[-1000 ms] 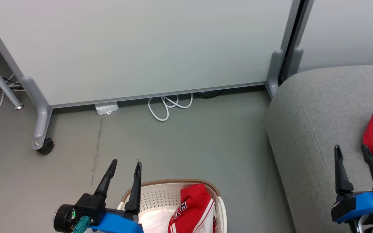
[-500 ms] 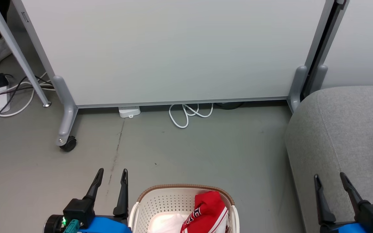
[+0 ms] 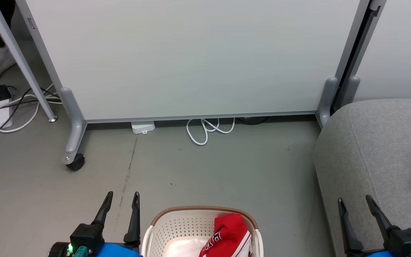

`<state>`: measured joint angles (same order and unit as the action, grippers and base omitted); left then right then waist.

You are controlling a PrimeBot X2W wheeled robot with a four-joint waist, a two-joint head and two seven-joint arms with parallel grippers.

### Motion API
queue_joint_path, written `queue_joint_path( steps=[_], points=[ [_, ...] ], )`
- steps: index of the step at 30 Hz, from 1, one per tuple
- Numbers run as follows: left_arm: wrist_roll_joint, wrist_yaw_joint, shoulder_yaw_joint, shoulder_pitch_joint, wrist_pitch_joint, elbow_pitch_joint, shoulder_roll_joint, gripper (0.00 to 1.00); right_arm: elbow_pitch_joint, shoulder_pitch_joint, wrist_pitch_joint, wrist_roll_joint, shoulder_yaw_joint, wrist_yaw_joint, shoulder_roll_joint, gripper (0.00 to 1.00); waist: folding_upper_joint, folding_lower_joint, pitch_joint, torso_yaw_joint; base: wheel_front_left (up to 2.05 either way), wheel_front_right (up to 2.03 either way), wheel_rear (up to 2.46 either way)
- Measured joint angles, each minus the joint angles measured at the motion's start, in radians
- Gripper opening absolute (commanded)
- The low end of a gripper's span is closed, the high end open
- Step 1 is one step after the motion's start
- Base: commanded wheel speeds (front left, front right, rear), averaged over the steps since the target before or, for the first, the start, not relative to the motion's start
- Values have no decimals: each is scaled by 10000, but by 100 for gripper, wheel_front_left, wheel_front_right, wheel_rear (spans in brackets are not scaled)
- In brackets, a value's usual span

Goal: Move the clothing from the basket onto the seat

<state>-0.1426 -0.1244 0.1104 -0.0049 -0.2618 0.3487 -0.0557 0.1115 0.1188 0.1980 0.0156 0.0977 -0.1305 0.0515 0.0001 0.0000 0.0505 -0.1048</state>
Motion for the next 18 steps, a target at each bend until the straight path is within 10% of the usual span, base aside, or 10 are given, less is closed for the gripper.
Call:
queue_joint_path(
  steps=[18],
  points=[
    [-52,-13,303,5,0,44,29,100,-35,48,-17,123,-134,0,0,100,0,1,-267,147,0,0,0]
  ],
)
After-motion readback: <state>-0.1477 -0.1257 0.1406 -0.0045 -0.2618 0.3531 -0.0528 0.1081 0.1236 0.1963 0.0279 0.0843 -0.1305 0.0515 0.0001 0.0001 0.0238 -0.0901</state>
